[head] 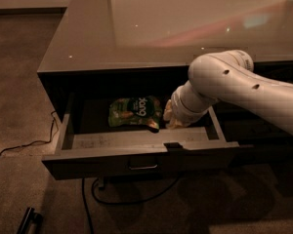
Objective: Open top drawer
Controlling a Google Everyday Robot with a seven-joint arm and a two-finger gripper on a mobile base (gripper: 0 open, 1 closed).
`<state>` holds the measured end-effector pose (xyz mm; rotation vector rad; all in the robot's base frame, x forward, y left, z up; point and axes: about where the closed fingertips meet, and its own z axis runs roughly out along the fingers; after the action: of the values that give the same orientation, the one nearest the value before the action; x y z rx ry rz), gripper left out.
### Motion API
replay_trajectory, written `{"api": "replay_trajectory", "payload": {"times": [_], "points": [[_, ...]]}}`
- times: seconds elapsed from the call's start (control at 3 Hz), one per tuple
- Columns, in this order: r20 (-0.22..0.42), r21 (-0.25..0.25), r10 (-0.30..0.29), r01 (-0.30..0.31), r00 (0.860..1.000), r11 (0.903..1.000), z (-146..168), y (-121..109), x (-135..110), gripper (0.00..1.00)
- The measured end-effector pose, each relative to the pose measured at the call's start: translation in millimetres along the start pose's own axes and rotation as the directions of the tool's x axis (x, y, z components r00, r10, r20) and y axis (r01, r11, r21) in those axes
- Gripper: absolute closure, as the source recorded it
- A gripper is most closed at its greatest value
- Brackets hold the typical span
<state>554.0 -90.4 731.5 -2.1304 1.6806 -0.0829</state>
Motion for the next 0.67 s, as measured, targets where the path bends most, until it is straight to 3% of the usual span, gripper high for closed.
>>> {"api": "replay_trajectory", "payload": {"times": [0.33, 0.67], "points": [[0.006, -0.034, 0.016, -0.016, 1.0, 0.9993, 21, -1, 14, 0.88], [-0.001, -0.101, 0.037, -0.037, 0.999, 0.9942, 50, 10, 28, 1.0]]}}
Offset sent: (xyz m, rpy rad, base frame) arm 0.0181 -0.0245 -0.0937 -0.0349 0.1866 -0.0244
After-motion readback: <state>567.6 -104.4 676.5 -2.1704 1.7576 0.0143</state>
